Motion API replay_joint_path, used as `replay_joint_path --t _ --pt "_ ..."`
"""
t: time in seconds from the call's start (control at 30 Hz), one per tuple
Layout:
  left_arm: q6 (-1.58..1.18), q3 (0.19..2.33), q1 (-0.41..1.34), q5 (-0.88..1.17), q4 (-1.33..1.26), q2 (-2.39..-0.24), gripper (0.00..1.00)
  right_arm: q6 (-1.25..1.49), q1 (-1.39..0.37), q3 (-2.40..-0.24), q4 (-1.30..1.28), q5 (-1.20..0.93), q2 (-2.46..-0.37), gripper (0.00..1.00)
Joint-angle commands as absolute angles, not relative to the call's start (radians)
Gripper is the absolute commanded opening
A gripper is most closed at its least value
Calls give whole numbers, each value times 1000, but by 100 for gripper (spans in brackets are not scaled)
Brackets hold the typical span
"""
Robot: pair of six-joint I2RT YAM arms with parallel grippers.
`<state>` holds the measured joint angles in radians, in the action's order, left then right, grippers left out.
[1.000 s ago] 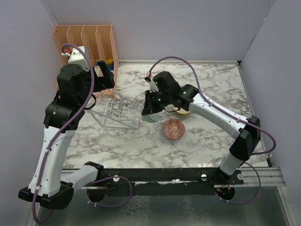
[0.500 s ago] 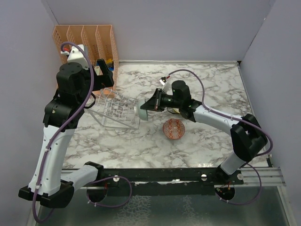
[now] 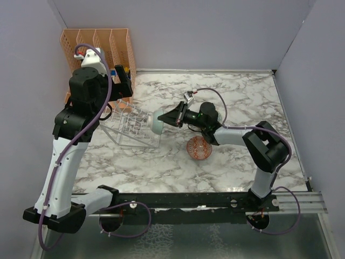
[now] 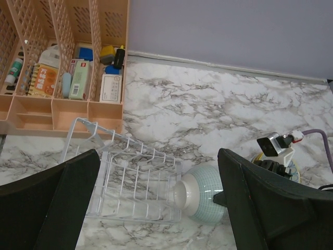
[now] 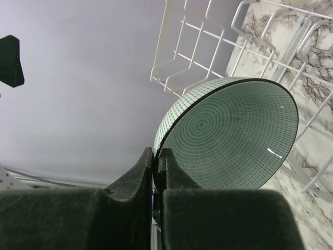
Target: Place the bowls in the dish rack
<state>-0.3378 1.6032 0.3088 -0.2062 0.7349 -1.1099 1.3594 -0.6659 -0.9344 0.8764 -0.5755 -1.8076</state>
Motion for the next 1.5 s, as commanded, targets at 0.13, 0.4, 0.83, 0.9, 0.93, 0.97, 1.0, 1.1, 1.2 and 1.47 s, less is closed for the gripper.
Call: replay_joint_path --t 0.13,0.4,0.83,0.9,0.93,0.97,1.0,1.1,1.2,1.47 --pt "-316 1658 320 -228 736 -1139 99 1476 -661 -924 1107 -459 -1860 1" --pt "-316 1646 325 -227 730 -1151 99 1543 -661 -894 1160 -433 -1917 1" --pt "-315 1632 333 -227 728 -1169 99 1582 -661 -894 1210 -426 -2001 1" --pt "-314 1632 333 -227 727 -1169 99 1582 -661 -915 1207 -429 -2014 1" --pt "-313 1632 332 -228 729 -1169 99 1582 -661 -925 1201 -429 -2019 1" --pt "-314 1631 333 -230 730 -1169 99 1579 -661 -939 1190 -427 -2021 1" --pt "-314 1631 332 -231 731 -1168 99 1576 -661 -948 1175 -423 -2023 1" --pt "-311 1626 332 -237 734 -1162 99 1574 -661 -974 1151 -418 -2032 1" --pt "-306 1623 332 -243 736 -1158 99 1589 -661 -988 1158 -414 -2040 1" --pt "-306 1610 332 -244 733 -1147 99 1596 -665 -1032 1173 -434 -2033 1"
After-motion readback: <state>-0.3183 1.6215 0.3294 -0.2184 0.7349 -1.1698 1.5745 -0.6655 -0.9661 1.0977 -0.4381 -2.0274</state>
